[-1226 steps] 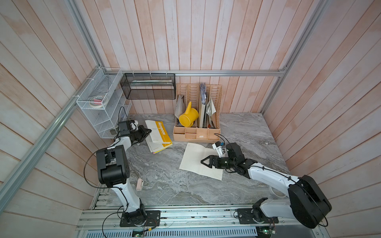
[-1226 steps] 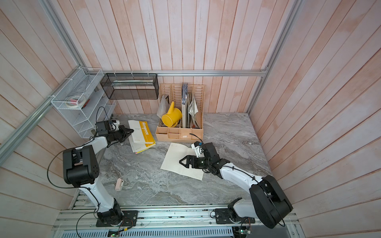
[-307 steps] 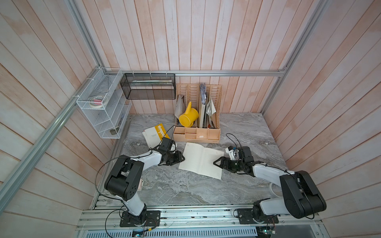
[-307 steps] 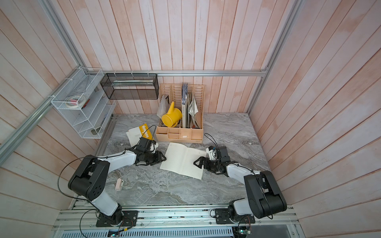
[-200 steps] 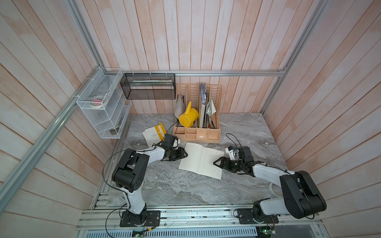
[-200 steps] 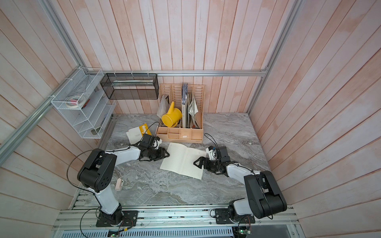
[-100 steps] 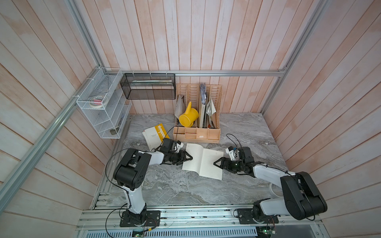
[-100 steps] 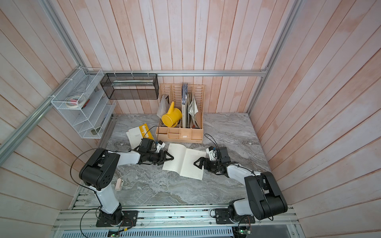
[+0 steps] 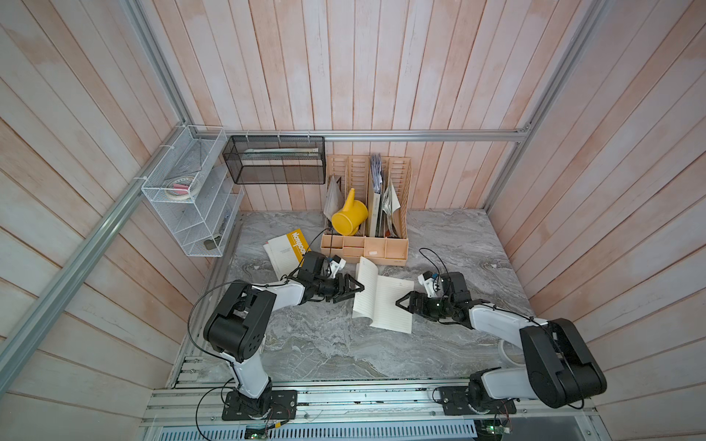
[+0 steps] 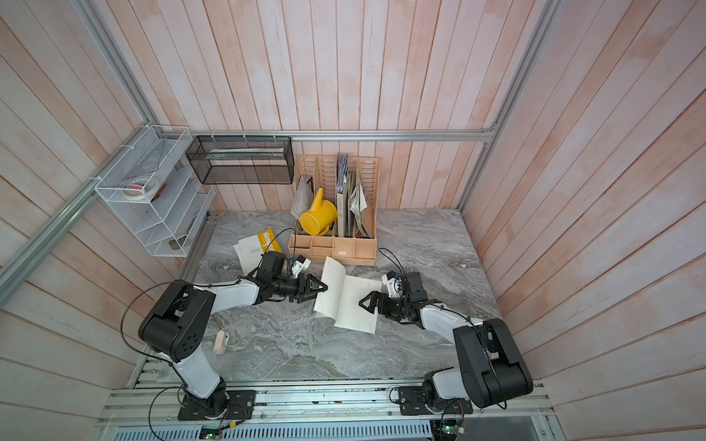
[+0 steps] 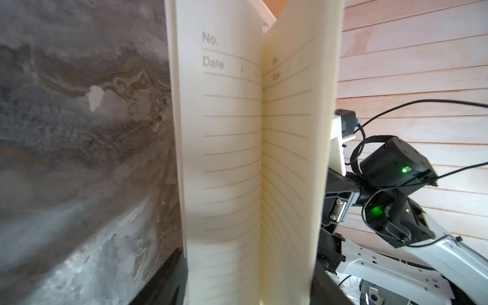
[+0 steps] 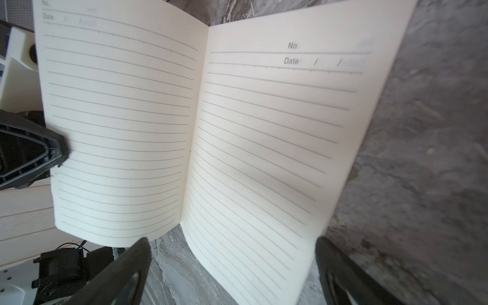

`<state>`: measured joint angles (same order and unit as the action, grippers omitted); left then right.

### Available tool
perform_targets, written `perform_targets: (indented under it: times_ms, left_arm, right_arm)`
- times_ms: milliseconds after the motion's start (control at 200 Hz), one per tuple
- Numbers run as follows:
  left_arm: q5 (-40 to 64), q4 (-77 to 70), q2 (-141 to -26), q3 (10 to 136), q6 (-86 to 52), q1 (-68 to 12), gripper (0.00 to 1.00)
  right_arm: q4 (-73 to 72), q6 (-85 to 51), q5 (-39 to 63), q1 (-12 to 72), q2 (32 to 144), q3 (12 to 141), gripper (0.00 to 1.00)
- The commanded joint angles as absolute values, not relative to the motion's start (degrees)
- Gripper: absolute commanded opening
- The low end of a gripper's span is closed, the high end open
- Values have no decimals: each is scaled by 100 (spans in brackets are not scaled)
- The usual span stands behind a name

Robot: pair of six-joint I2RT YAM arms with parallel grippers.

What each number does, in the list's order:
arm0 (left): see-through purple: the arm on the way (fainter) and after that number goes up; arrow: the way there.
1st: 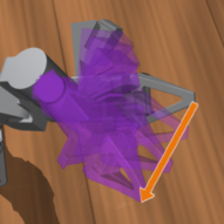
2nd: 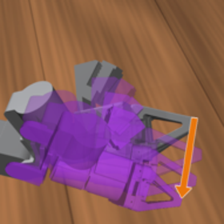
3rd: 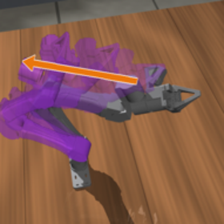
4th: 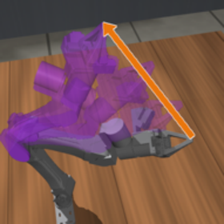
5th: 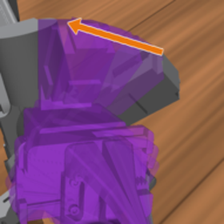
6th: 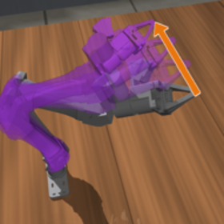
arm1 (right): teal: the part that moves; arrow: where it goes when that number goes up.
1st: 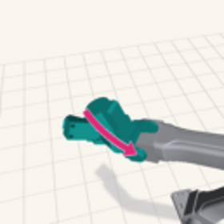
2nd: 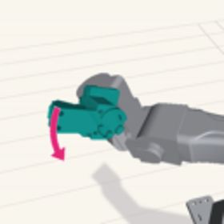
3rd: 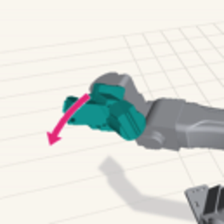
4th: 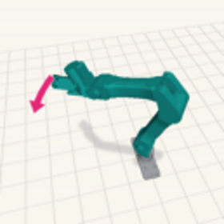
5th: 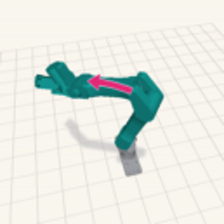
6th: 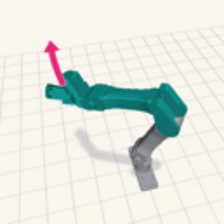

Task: Close the notebook
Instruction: Close the notebook at the center of the board.

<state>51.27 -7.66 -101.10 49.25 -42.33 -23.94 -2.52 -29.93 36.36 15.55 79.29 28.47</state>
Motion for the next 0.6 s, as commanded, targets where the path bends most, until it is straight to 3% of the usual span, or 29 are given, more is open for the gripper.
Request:
perform_targets:
  times_ms: [0,595]
  left_arm:
    - [5308,-892,-9980,5125,-4385,-2527,67]
    - [5222,-791,-10060,5893,-4799,-3164,69]
  right_arm:
    - [-92,-2963,3709,1538,7822,2806,98]
    - [-102,-2944,3718,1538,7796,2812,98]
